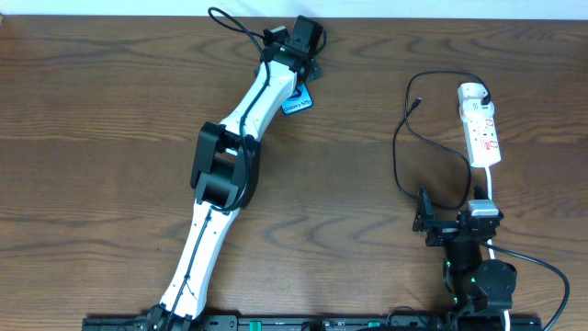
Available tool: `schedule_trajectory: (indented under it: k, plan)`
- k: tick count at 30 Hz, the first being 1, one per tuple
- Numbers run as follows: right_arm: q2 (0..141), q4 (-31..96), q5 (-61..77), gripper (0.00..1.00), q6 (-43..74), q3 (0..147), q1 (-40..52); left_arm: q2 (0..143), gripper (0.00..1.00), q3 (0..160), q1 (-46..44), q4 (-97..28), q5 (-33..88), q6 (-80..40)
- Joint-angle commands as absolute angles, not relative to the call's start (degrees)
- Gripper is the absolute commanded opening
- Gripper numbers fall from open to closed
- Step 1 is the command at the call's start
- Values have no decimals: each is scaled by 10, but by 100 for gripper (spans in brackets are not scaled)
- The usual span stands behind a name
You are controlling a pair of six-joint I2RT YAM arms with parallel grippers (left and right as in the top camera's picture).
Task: Plug charger to phone and switch on socket
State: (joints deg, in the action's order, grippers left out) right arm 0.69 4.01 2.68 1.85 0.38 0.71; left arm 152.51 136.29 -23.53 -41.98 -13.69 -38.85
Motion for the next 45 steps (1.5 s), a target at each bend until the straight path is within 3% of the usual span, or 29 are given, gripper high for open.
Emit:
schedule_trajectory:
  k: [1, 26, 33, 45]
  plan:
    - [4, 43, 20, 99, 10, 3, 4, 1547, 98, 1360, -237, -424, -148, -382]
    - [4, 43, 20, 99, 10, 3, 4, 1551, 100, 1360, -244, -459, -94, -382]
    - [4, 43, 20, 99, 10, 3, 4, 1551, 84, 1360, -246, -471, -94, -382]
    - [4, 43, 20, 99, 10, 3, 4, 1542, 77, 1360, -246, -481, -94, -382]
